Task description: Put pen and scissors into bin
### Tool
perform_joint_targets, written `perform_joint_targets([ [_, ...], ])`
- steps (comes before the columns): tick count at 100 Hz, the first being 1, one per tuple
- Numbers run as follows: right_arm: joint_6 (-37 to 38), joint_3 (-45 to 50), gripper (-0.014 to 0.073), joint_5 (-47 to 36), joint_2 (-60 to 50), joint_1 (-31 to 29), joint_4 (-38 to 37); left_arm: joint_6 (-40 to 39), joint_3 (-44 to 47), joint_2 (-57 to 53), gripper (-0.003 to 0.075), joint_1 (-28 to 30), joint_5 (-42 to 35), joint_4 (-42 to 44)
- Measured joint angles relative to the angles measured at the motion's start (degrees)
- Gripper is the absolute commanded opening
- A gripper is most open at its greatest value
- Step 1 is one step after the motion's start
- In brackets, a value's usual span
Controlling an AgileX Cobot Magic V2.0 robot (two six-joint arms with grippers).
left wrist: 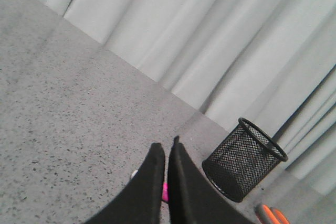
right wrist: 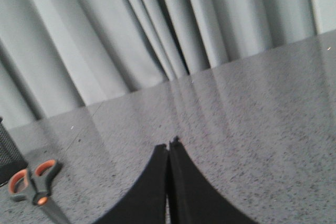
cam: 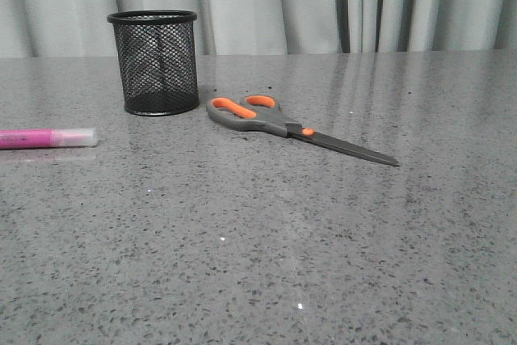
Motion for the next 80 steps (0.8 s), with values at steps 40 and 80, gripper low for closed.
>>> perform_joint_targets([
  [40, 0.0, -26.0, -0.0053, 21.6, 28.7, 0.0, -7.2, 0.0, -24.7, 16.4, -0.0019, 0.0, 24.1, 25.2],
  [80, -6.4, -41.7, 0.0079, 38.0, 46.7, 0.0, -5.9, 3.9, -35.3, 30.3, 0.0057, 0.0, 38.3, 27.6],
])
